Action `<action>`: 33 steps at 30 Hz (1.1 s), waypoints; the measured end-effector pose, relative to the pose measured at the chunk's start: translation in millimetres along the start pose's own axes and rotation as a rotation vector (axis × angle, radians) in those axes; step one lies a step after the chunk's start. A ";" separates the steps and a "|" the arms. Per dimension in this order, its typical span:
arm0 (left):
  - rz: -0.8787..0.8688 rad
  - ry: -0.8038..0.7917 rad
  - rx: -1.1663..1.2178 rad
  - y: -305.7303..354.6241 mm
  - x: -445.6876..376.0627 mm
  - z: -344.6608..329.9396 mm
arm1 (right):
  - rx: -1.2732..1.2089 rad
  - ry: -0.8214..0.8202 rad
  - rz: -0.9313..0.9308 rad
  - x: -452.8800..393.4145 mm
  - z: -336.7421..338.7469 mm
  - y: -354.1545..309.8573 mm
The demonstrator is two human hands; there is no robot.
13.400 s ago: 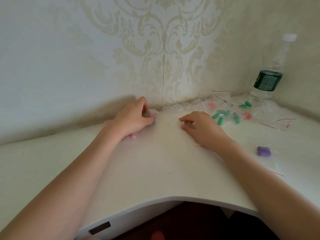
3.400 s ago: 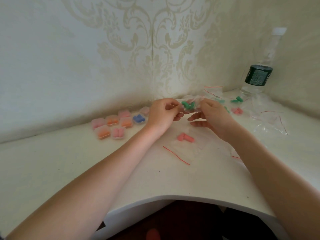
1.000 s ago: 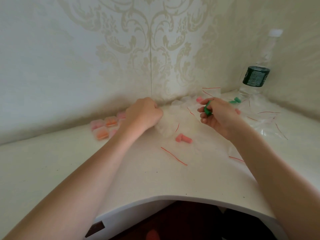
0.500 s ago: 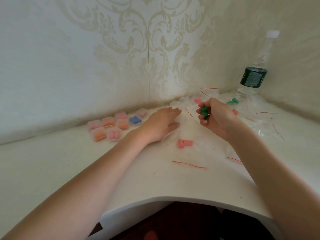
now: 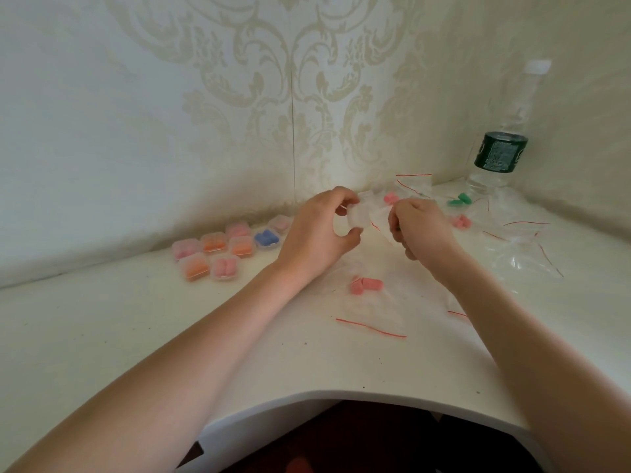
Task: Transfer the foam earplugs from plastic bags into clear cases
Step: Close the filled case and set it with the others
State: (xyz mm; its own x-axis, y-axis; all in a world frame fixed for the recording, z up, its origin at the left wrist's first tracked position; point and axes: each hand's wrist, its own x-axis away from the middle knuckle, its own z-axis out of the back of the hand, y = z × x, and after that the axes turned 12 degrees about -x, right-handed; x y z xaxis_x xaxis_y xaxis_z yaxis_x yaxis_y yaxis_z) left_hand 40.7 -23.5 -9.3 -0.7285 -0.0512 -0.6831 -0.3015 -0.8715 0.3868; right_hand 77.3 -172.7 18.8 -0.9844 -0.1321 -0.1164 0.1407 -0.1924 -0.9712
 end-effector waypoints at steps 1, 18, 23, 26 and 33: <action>-0.034 0.011 -0.017 0.7 0.5 -0.5 | -0.013 -0.021 -0.040 0.7 -1.3 -0.4; 0.079 -0.013 0.266 11.1 -1.9 5.9 | -0.242 -0.335 -0.066 8.0 -3.6 -1.2; 0.116 -0.068 0.345 9.5 -4.9 6.6 | -0.444 -0.367 -0.205 3.8 0.0 0.0; 0.105 -0.088 0.304 6.2 -4.6 7.4 | -0.416 -0.370 -0.192 2.6 -1.9 3.1; 0.280 -0.099 0.442 10.8 -6.7 11.1 | -0.452 -0.366 -0.216 3.6 -2.7 0.6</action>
State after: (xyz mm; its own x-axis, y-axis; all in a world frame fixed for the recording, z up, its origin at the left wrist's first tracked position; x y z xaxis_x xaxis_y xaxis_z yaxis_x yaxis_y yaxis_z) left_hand 35.5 -27.1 6.3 -0.8666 -0.1876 -0.4623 -0.3016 -0.5411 0.7850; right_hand 73.5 -170.7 17.2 -0.8743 -0.4763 0.0933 -0.1949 0.1686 -0.9662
